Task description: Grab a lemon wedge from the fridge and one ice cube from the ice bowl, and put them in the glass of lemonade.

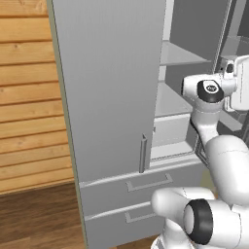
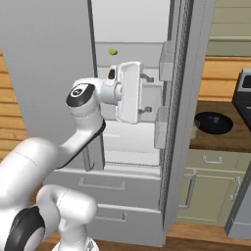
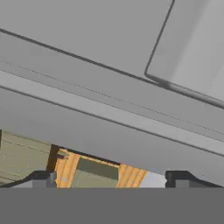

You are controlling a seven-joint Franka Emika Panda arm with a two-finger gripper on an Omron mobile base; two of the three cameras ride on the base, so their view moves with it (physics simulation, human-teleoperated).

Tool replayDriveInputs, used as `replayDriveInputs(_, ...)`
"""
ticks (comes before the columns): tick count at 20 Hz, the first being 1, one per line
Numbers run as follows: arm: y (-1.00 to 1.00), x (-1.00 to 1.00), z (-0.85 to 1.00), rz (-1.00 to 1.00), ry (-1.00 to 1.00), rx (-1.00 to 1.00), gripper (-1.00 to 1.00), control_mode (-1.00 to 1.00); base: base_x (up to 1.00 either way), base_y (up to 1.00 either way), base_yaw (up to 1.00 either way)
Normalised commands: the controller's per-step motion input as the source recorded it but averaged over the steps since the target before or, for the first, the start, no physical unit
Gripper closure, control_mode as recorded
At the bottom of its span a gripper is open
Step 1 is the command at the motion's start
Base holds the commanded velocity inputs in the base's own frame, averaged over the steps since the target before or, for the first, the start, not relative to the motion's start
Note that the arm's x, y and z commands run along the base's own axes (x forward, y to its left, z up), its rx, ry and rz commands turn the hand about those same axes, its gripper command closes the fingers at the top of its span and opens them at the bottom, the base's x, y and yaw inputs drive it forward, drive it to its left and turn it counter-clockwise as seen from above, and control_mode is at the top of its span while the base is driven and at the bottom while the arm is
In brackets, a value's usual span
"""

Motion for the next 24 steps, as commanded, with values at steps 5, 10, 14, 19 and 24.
replayDriveInputs(5,0.75,-0.08,0.12,0.0,-0.24,0.31,-1.0,-1.0,0.0,0.0,0.0)
replayDriveInputs(10,0.75,0.0,-0.52,0.0,-0.38,0.84,-1.0,-1.0,0.0,0.0,0.0)
replayDriveInputs(14,0.77,0.0,-0.56,0.0,-0.34,0.93,-1.0,-1.0,0.0,0.0,0.0)
replayDriveInputs(19,0.44,-0.16,-0.46,0.08,-0.38,0.77,-1.0,-1.0,0.0,0.0,0.0)
replayDriveInputs(24,0.38,-0.25,-0.05,0.09,-0.31,0.19,-1.0,-1.0,0.0,0.0,0.0)
